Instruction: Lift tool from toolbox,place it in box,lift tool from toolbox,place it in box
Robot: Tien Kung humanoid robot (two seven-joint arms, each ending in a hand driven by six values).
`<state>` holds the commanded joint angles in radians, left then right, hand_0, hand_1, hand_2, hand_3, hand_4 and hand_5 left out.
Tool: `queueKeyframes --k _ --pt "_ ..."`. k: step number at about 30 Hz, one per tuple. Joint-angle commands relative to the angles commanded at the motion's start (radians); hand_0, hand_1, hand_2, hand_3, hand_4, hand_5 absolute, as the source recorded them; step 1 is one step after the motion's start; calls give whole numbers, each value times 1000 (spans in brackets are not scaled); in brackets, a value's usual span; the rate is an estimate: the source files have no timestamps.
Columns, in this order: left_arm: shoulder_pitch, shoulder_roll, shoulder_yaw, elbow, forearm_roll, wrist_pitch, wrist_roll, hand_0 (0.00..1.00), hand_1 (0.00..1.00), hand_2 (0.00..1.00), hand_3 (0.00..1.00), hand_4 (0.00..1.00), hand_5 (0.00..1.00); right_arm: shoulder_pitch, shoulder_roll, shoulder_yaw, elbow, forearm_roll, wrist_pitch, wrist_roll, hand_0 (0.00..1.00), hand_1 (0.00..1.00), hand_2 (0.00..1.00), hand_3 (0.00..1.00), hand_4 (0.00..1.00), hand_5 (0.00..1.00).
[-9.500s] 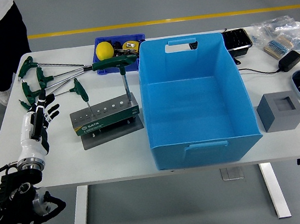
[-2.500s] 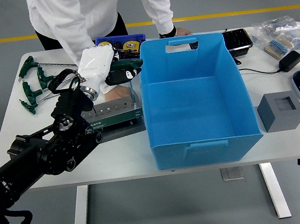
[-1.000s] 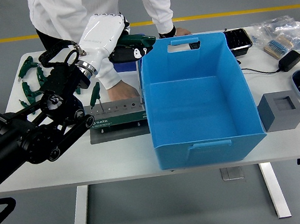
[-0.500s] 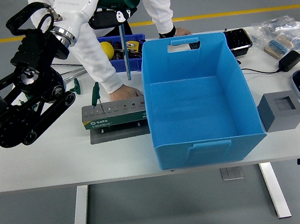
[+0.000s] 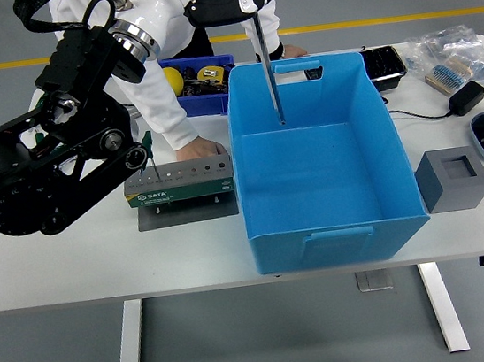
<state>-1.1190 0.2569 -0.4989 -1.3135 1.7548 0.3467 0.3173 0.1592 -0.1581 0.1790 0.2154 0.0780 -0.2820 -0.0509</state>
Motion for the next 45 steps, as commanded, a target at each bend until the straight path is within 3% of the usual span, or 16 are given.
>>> queueKeyframes --k 3,13,15,16,18,22,23,25,28,29,32,34,35,40,41,45 --pt "-18 -43 87 39 -52 32 -27 32 2 76 39 823 676 2 -1 0 0 -2 2 -1 685 707 748 588 838 766" --pt "-30 -127 261 129 -124 41 -89 44 2 87 84 837 670 11 -6 2 2 -12 6 -2 686 704 748 589 837 764" --pt "-32 -143 299 154 -149 27 -113 44 2 87 84 837 670 12 -6 5 2 -16 6 -3 686 704 748 589 837 764" --pt "-33 -150 313 165 -163 22 -124 157 106 174 206 867 669 13 -6 6 2 -18 6 -4 686 704 748 587 838 764" --pt "-35 -166 334 191 -194 4 -157 157 106 174 206 867 669 15 -7 9 2 -24 6 -6 686 704 748 587 838 764" --pt "-47 -205 362 262 -269 -71 -239 157 106 174 206 867 669 21 -9 21 4 -47 6 -12 686 704 748 587 838 764" --pt "-51 -215 368 283 -288 -83 -256 186 139 232 314 917 659 22 -9 25 4 -57 6 -14 685 705 748 587 838 763" --pt "-60 -234 374 324 -321 -94 -293 186 139 232 314 917 659 23 -11 31 5 -69 7 -17 685 705 748 587 838 763" --pt "-76 -257 365 385 -374 -124 -368 186 139 232 314 917 659 27 -14 37 7 -81 7 -20 685 705 748 587 838 763" --pt "-84 -257 353 406 -398 -144 -403 277 386 493 480 934 630 29 -15 45 7 -96 8 -24 685 705 748 587 838 763" --pt "-104 -257 315 441 -435 -168 -501 277 386 493 480 934 630 33 -20 61 8 -130 11 -31 685 705 748 587 838 763" --pt "-112 -257 284 446 -428 -156 -546 277 386 493 480 934 630 33 -21 66 8 -140 11 -33 685 705 748 587 838 763" --pt "-114 -257 269 446 -423 -148 -559 504 603 699 573 970 630 33 -22 67 8 -142 11 -33 686 701 747 589 838 763" --pt "-109 -257 171 450 -407 -110 -593 504 603 699 573 970 630 32 -23 72 9 -152 10 -35 686 701 747 589 838 763" --pt "-105 -257 157 448 -407 -107 -594 587 664 775 631 986 637 31 -23 71 9 -150 10 -34 685 700 747 590 839 764" --pt "-77 -254 97 401 -354 -118 -561 587 664 775 631 986 637 26 -19 68 8 -141 10 -33 685 700 747 590 839 764"
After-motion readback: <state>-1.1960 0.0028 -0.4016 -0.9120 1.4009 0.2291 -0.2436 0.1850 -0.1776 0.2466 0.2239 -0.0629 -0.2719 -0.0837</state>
